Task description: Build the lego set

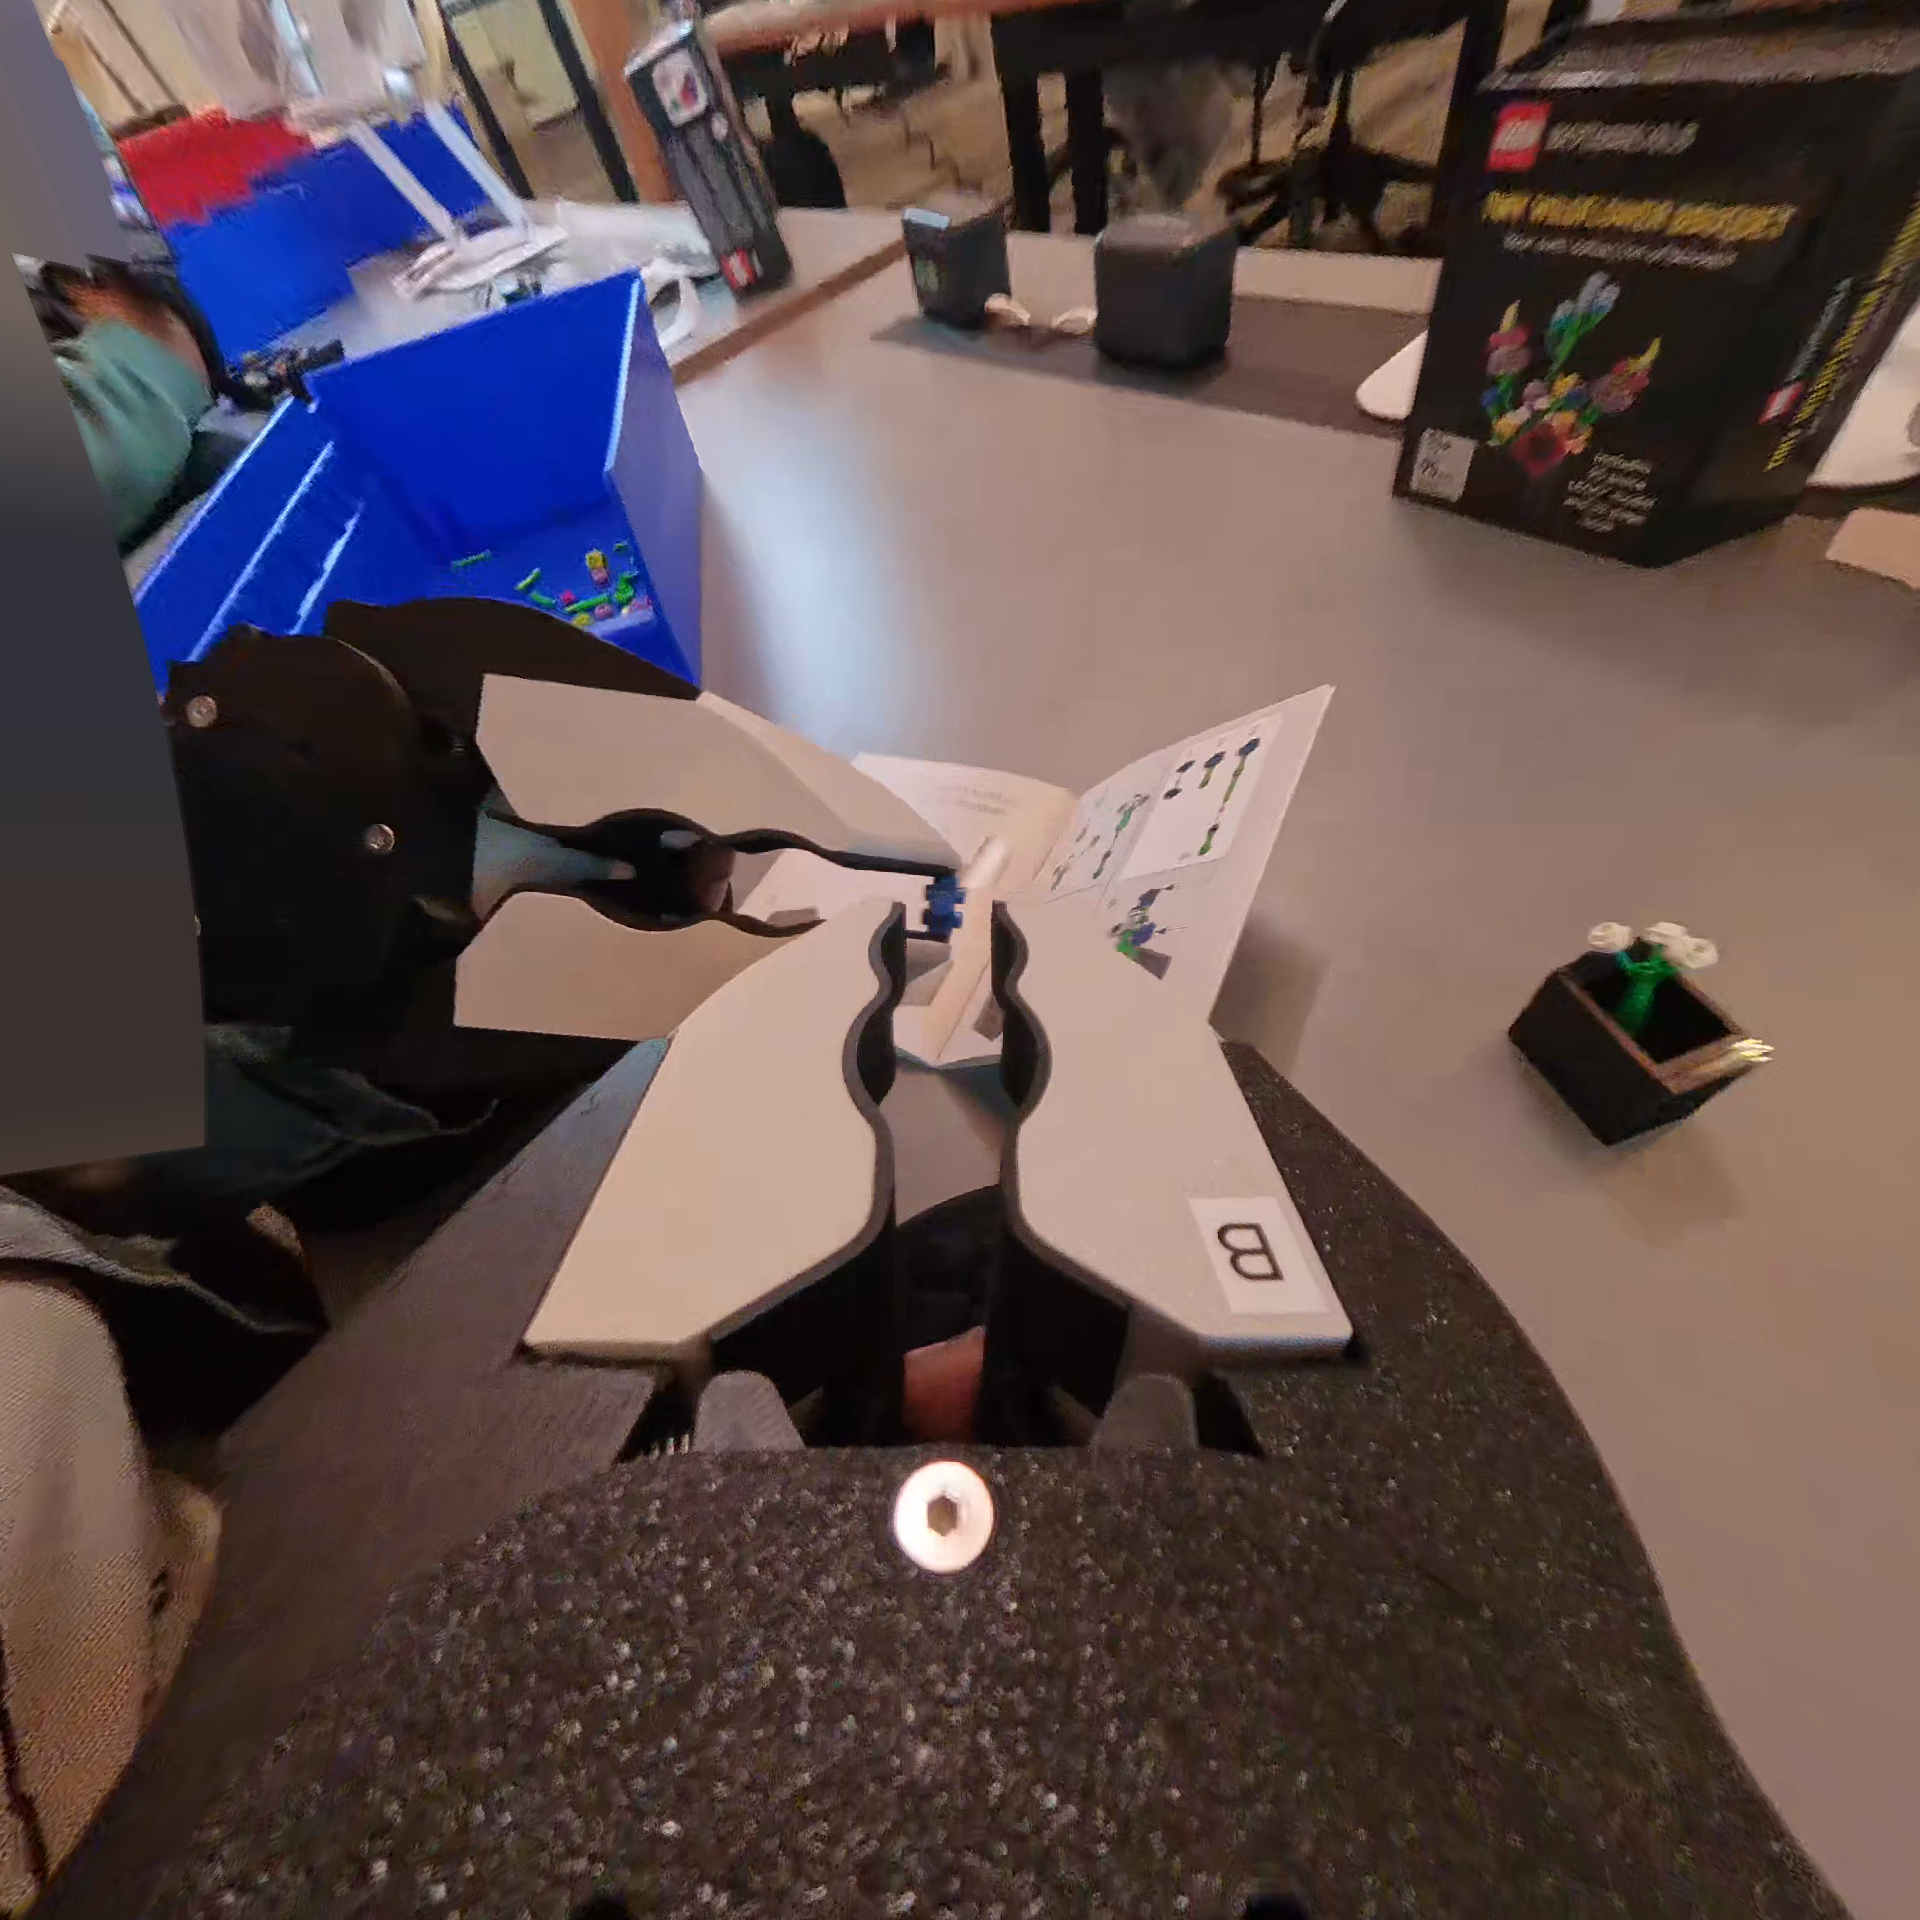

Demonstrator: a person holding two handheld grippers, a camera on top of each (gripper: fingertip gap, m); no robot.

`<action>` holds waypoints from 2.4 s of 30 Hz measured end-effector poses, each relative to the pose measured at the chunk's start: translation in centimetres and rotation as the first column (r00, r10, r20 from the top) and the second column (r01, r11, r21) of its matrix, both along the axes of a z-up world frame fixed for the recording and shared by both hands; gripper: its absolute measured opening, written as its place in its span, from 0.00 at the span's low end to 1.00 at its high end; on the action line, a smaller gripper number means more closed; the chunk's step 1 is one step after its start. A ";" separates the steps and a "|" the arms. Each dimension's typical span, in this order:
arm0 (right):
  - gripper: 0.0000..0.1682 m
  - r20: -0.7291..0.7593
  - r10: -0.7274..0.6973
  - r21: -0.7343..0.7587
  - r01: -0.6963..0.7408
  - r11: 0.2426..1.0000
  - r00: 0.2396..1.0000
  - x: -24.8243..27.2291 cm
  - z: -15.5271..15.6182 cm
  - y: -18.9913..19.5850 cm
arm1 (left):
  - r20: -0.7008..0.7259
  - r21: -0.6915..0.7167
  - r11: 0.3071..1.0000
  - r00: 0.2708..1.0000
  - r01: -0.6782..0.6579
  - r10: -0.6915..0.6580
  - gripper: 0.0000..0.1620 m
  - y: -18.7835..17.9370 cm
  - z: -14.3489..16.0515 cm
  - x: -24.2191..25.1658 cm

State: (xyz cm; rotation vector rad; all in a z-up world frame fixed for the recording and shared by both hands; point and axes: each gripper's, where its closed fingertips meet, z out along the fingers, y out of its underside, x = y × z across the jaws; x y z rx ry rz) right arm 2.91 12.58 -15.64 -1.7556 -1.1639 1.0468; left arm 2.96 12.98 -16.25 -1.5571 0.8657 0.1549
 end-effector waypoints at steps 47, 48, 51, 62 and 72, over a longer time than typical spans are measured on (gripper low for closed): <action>0.04 0.311 0.305 0.264 -0.390 0.882 0.900 13.2 -7.2 6.4 | 0.398 -0.128 0.987 0.917 0.097 -0.039 0.17 0.8 -0.1 -1.1; 0.04 0.331 0.343 0.282 -0.439 0.853 0.879 13.0 -7.0 6.5 | 0.396 -0.148 0.983 0.917 0.109 -0.042 0.19 0.8 -0.4 -1.0; 0.04 0.416 0.403 0.290 -0.539 0.791 0.815 12.7 -7.2 7.2 | 0.382 -0.228 0.964 0.923 0.140 -0.044 0.21 0.7 -1.4 -0.5; 0.04 0.271 0.421 0.309 -0.492 0.814 0.866 11.1 -5.7 7.1 | 0.237 -0.546 0.837 0.965 0.039 0.110 0.12 2.3 -5.6 -3.4; 0.04 0.261 0.407 0.305 -0.475 0.826 0.875 11.6 -5.4 7.6 | 0.207 -0.699 0.711 0.974 0.083 0.090 0.11 2.8 -10.1 -3.7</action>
